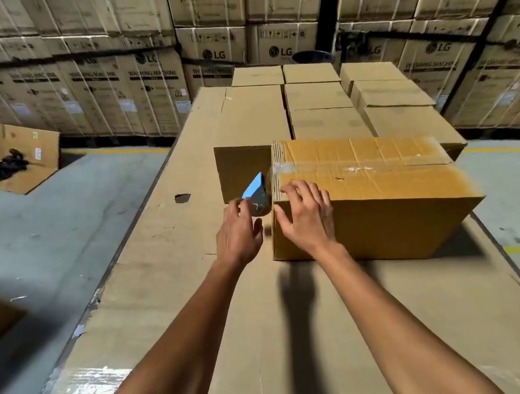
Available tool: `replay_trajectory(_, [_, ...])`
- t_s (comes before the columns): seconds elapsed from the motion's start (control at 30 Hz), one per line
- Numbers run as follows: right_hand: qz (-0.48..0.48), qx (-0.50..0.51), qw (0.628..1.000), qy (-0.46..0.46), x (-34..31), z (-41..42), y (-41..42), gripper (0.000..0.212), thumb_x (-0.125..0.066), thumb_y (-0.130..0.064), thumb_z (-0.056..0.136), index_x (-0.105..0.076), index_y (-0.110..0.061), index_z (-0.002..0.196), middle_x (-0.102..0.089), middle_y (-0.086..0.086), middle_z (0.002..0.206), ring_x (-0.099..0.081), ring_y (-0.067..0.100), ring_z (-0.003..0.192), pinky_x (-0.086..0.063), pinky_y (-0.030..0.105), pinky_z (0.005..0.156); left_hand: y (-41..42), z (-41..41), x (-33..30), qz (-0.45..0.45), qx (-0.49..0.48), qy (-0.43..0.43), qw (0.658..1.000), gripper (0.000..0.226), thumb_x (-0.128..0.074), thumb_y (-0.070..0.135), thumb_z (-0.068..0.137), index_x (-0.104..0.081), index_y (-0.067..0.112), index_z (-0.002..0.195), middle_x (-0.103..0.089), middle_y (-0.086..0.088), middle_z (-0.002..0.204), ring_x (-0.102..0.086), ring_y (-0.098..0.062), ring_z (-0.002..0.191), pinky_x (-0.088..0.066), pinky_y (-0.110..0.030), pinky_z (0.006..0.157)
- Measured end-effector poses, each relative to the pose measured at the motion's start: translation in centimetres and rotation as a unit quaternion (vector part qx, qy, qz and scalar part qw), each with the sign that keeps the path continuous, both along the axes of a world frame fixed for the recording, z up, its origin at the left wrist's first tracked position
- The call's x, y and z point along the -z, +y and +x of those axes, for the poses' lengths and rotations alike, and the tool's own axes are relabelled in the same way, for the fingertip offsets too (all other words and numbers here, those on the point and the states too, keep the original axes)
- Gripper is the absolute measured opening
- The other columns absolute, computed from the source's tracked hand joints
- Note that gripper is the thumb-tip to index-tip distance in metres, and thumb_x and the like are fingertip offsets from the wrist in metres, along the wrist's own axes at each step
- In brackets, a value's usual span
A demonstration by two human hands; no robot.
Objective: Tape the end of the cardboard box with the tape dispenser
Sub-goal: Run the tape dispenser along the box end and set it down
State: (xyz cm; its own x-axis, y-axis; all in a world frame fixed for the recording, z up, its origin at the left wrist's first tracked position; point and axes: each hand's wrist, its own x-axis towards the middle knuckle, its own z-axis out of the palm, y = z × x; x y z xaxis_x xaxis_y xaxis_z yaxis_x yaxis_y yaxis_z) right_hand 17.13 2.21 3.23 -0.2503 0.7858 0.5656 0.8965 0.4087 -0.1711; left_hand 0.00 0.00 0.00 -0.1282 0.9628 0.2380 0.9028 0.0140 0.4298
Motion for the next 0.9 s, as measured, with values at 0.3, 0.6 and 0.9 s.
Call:
replay_trajectory(0.3, [-0.16, 0.062, 0.984, -0.047, -1.9, -2.9, 5.7, 0.081, -0.059, -0.066, 0.096, -0.041, -0.021, 0.161, -0.041, 0.008, 0.168, -0.038, 0.027, 0.155, -0.027, 0.055, 0.126, 5.6, -2.6, -0.9, -0.028, 0.069, 0.018, 0.997, 0.077, -0.076, 0.03, 0.101, -0.034, 0.02, 0.165, -0.041, -0.009, 0.165, -0.049, -0.029, 0.142, -0.064, -0.043, 0.099])
replay_trajectory(0.6, [-0.308, 0.024, 0.948, -0.078, -1.3, -2.4, 9.0, 0.092, -0.048, -0.059, 0.099, -0.005, -0.022, 0.172, 0.002, -0.003, 0.18, 0.003, 0.015, 0.166, 0.004, 0.053, 0.13, 9.9, -4.6, 1.3, -0.05, 0.139, -0.007, 0.989, 0.085, -0.078, 0.036, 0.1, -0.031, 0.028, 0.17, -0.037, -0.005, 0.175, -0.041, -0.031, 0.153, -0.05, -0.05, 0.116])
replay_trajectory(0.9, [-0.356, -0.015, 0.93, -0.084, -2.0, 0.6, 8.0, 0.114, -0.045, -0.072, 0.078, -0.002, -0.024, 0.172, 0.007, -0.009, 0.179, 0.006, 0.009, 0.164, 0.002, 0.049, 0.133, 11.0, -5.9, 3.1, -0.078, 0.239, -0.068, 0.965, 0.085, -0.079, 0.046, 0.097, -0.031, 0.028, 0.165, -0.053, -0.004, 0.162, -0.057, -0.029, 0.139, -0.055, -0.051, 0.113])
